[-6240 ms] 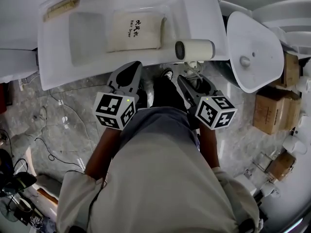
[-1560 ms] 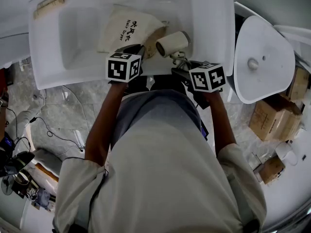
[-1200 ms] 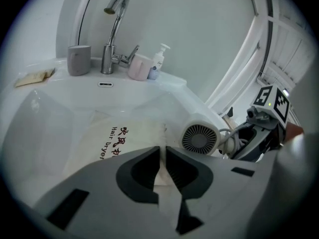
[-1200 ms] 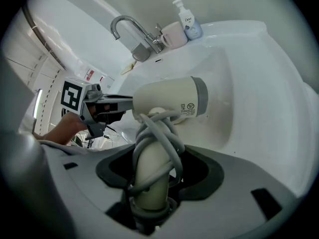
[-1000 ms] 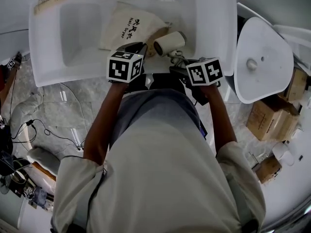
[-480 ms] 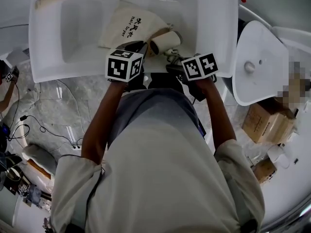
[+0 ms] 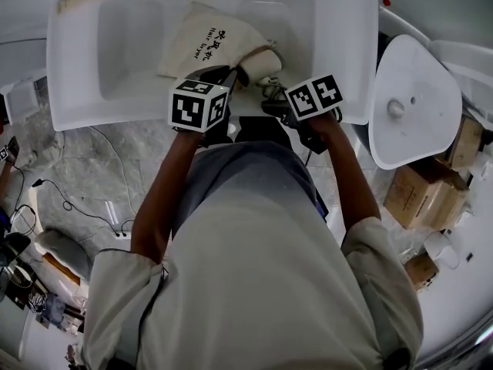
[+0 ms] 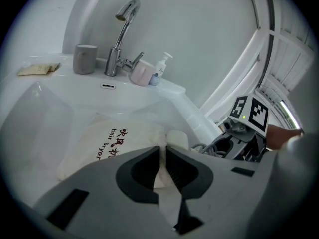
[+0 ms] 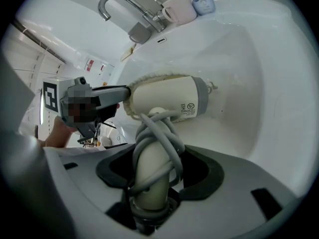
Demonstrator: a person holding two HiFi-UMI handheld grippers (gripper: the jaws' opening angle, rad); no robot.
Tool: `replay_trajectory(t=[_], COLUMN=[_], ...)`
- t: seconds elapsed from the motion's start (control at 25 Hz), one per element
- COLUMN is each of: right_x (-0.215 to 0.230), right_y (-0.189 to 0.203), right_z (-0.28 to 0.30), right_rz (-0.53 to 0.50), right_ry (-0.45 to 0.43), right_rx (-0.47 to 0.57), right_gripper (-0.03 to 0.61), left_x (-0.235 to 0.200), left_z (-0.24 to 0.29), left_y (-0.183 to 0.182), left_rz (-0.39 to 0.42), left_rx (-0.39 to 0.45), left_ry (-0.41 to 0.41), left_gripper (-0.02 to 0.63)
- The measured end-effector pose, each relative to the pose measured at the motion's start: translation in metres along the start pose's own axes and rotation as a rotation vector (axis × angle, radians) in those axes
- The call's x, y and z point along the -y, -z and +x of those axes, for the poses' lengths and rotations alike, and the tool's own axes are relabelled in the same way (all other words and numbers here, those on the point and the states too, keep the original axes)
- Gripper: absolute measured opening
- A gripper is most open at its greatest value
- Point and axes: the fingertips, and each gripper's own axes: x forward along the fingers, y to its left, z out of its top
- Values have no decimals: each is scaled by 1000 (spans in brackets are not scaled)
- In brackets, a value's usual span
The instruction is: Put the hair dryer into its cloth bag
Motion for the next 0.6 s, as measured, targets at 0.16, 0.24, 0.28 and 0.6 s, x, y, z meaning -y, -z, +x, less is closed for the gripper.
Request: replay_trajectory(t=[0.16, 0.24, 0.28, 0.6], right_x=[1, 1, 1, 3], right_y=[-6, -6, -6, -11], right_z=[1, 1, 2, 8], right_rz=[-30, -49, -57, -91], right_ry=[-19, -18, -16, -25], right_rx=[-31, -52, -63, -108], right_gripper=[250, 251, 250, 252], left_x=[0, 1, 1, 5], left_z=[-1, -3, -3, -3], left_y=[-2, -1, 1, -1], left_rz=[2, 3, 3, 2], left_rx=[7, 10, 10, 14], left_ry=[-4, -7, -9, -8], left_gripper=[43, 44, 43, 44])
